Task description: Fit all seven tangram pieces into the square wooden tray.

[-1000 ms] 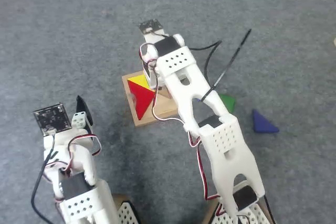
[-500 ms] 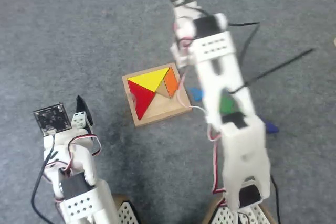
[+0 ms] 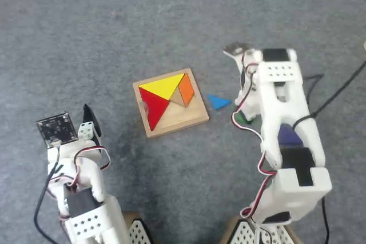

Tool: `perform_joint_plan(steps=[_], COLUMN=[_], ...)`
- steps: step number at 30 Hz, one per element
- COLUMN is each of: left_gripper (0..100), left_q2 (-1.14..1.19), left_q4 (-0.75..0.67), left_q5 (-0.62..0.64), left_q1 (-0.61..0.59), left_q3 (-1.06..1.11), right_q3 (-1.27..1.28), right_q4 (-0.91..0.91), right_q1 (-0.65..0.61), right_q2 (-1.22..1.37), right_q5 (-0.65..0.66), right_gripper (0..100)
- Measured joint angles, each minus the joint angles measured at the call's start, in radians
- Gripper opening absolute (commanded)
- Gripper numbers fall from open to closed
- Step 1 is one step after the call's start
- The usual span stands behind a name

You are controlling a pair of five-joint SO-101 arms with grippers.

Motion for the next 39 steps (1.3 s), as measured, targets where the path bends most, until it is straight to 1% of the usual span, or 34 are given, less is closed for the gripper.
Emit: perform_joint_plan(steps=[2, 4, 9, 12, 14, 17, 25, 36, 39], left_gripper=[17, 17, 17, 17, 17, 17, 17, 17, 17], left_q2=[0.000, 0.000, 0.000, 0.000, 0.000, 0.000, 0.000, 0.000, 0.000], left_q4=[0.000, 0.000, 0.009, 0.015, 0.015, 0.015, 0.015, 0.015, 0.015], left_q5=[0.000, 0.000, 0.000, 0.000, 0.000, 0.000, 0.000, 0.000, 0.000], left_q1=[0.000, 0.000, 0.000, 0.000, 0.000, 0.000, 0.000, 0.000, 0.000], left_q3=[0.000, 0.000, 0.000, 0.000, 0.000, 0.000, 0.000, 0.000, 0.000], right_q3=[0.080, 0.135, 0.160, 0.169, 0.169, 0.169, 0.166, 0.166, 0.166], right_q4=[-0.092, -0.183, -0.328, -0.423, -0.465, -0.502, -0.516, -0.509, -0.473], right_q1=[-0.003, -0.012, -0.081, -0.100, -0.104, -0.098, -0.069, -0.077, -0.077], right_q2=[0.000, 0.000, 0.000, 0.000, 0.018, 0.069, 0.141, 0.143, 0.143], right_q5=[-0.080, -0.198, -0.483, -0.603, -0.647, -0.667, -0.675, -0.674, -0.674], right_gripper=[23.2, 23.2, 23.4, 23.4, 23.4, 23.4, 23.2, 23.0, 23.0])
